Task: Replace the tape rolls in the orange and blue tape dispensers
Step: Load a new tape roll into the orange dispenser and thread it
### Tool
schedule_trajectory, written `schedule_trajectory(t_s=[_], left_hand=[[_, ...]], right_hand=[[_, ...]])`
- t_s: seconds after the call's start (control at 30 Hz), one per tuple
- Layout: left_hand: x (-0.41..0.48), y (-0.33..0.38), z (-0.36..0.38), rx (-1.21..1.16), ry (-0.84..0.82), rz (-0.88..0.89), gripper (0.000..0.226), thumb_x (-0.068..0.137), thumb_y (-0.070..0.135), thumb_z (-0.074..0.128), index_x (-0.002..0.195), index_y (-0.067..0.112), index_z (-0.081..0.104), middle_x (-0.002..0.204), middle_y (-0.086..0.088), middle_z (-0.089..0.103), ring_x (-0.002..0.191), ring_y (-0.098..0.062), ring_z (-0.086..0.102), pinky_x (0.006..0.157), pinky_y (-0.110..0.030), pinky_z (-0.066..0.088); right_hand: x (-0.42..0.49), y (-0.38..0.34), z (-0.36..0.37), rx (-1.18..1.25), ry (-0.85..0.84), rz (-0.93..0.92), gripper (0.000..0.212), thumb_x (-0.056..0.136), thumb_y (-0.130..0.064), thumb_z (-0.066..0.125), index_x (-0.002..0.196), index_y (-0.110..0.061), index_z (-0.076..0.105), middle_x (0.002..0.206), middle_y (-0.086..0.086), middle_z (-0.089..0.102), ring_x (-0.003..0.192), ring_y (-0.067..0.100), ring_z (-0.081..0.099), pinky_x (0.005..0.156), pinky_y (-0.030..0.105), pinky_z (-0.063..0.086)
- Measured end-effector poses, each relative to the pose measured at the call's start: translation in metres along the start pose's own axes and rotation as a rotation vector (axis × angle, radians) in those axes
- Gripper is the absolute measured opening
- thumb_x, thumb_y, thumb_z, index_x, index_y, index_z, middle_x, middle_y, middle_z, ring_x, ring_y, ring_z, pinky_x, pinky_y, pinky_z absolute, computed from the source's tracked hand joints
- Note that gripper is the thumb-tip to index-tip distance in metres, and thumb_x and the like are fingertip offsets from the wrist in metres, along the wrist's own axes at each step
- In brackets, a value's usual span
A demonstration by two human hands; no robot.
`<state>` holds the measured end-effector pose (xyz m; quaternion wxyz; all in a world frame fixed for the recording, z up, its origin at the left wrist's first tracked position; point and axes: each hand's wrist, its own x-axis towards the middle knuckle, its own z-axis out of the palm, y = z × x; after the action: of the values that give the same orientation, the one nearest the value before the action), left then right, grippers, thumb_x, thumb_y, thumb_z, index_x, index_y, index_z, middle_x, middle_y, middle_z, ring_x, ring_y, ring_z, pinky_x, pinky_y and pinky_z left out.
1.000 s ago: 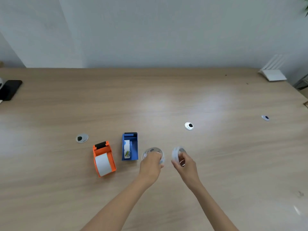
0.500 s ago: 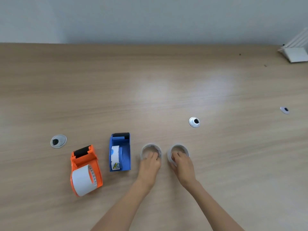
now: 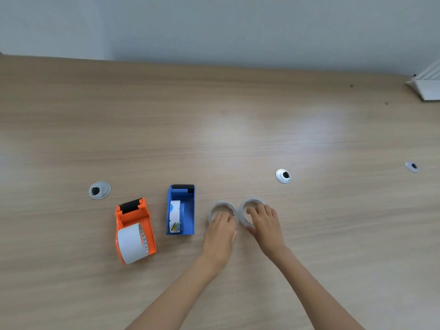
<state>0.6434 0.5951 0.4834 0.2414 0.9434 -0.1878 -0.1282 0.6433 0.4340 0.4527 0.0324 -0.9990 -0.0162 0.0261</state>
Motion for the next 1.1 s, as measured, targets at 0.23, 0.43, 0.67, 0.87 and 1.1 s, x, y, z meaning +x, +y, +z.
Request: schedule_trajectory(t_s=[0.23, 0.43, 0.67, 0.87, 1.1], left_hand=[[-0.105, -0.08, -0.103, -0.348, 0.782, -0.365, 0.027, 0.087, 0.005, 0.056, 0.113, 0.012, 0.057, 0.106, 0.003, 0.052, 0.102, -0.009, 0.044, 0.096, -0.016, 0.032], [-0.121, -0.149, -0.091, -0.639, 0.343, -0.938, 0.095, 0.072, 0.043, 0.076, 0.141, -0.001, 0.029, 0.142, -0.02, 0.04, 0.131, -0.032, 0.041, 0.108, -0.044, 0.038], [-0.1, -0.138, -0.084, -0.814, 0.268, -0.83, 0.077, 0.076, 0.022, 0.078, 0.136, 0.006, 0.034, 0.124, -0.002, 0.051, 0.116, -0.024, 0.052, 0.083, -0.024, 0.039], [-0.093, -0.149, -0.085, -0.763, 0.306, -0.777, 0.068, 0.081, 0.017, 0.071, 0.137, 0.007, 0.035, 0.136, -0.01, 0.05, 0.124, -0.027, 0.049, 0.093, -0.03, 0.039], [-0.084, -0.149, -0.079, -0.782, 0.274, -0.662, 0.073, 0.083, 0.015, 0.069, 0.143, 0.011, 0.028, 0.138, -0.002, 0.047, 0.123, -0.017, 0.046, 0.094, -0.024, 0.039]], right_hand=[[-0.002, -0.098, -0.051, 0.843, 0.056, 0.214, 0.004, 0.089, -0.019, 0.06, 0.092, -0.02, 0.057, 0.079, 0.0, 0.058, 0.078, 0.015, 0.054, 0.071, 0.028, 0.045], [0.014, -0.197, -0.046, 0.997, -0.2, 0.323, 0.066, 0.082, -0.041, 0.068, 0.135, -0.015, 0.04, 0.118, 0.004, 0.055, 0.111, 0.018, 0.053, 0.09, 0.025, 0.043], [0.027, -0.221, -0.03, 0.74, -0.227, 0.365, 0.092, 0.082, -0.038, 0.063, 0.15, -0.011, 0.008, 0.11, 0.012, 0.063, 0.094, 0.023, 0.061, 0.074, 0.037, 0.053], [0.023, -0.217, -0.023, 0.708, -0.261, 0.364, 0.053, 0.081, -0.017, 0.06, 0.127, 0.0, 0.038, 0.069, 0.001, 0.05, 0.058, 0.018, 0.045, 0.047, 0.028, 0.036], [0.008, -0.21, -0.025, 0.679, -0.271, 0.337, 0.029, 0.079, -0.012, 0.062, 0.1, -0.008, 0.042, 0.061, -0.003, 0.04, 0.052, 0.013, 0.038, 0.044, 0.023, 0.028]])
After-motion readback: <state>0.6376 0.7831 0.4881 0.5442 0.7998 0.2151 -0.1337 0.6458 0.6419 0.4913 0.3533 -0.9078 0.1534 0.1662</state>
